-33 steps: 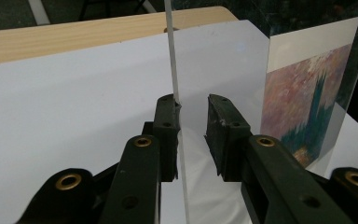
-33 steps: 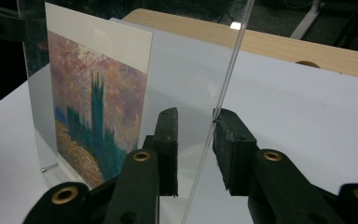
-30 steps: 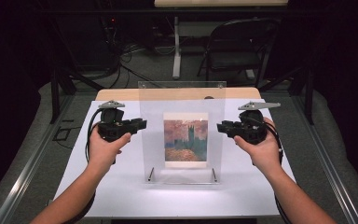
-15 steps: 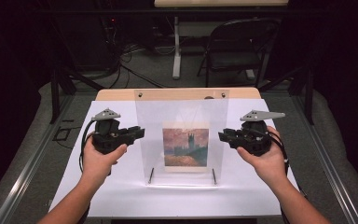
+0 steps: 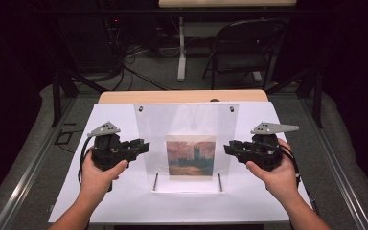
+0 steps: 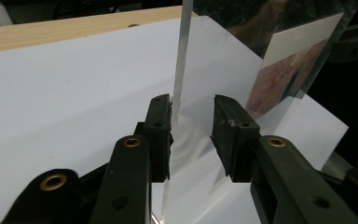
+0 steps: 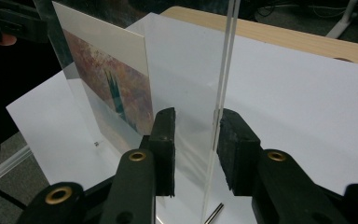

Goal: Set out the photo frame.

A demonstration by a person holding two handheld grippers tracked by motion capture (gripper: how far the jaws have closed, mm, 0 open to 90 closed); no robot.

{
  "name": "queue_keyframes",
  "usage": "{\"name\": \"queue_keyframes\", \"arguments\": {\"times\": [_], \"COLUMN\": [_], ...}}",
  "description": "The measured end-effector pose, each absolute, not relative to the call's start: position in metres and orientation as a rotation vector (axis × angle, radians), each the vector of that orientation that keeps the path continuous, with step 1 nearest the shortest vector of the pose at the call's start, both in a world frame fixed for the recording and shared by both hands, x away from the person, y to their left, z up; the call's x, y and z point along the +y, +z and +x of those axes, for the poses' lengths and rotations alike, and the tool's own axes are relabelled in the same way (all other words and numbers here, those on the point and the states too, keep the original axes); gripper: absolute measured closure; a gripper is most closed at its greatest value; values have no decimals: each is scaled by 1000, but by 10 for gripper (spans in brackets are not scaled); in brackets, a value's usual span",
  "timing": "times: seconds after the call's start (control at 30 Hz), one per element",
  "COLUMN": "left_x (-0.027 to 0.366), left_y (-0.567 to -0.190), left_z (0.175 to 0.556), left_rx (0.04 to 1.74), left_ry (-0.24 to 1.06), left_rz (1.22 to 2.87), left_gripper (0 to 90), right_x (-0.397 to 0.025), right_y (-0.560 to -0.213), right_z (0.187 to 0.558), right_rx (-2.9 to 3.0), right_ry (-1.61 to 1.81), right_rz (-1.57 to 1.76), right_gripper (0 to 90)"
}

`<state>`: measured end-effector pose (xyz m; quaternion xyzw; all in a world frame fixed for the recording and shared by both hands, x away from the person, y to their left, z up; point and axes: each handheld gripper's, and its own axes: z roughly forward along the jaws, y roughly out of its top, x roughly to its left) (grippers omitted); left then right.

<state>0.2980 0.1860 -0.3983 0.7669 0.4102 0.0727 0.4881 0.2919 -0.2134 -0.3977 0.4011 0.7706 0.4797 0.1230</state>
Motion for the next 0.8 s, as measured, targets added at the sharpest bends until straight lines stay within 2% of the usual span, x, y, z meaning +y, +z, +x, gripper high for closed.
{"name": "queue_keyframes", "arguments": {"times": [0.2, 0.57, 0.8], "left_x": [185, 190, 207], "left_y": [-402, -413, -416], "left_z": [291, 291, 275], "left_rx": [986, 1013, 1023], "left_ry": [213, 187, 250], "left_rz": [1874, 1878, 1851], "left_gripper": [651, 589, 571], "right_x": [-210, -220, -235], "right_y": [-402, -411, -422], "right_z": [280, 281, 267], "right_rx": [2231, 2237, 2202], "right_ry": [1372, 1405, 1386], "right_rz": [1126, 1174, 1194], "right_gripper": [656, 615, 605]}}
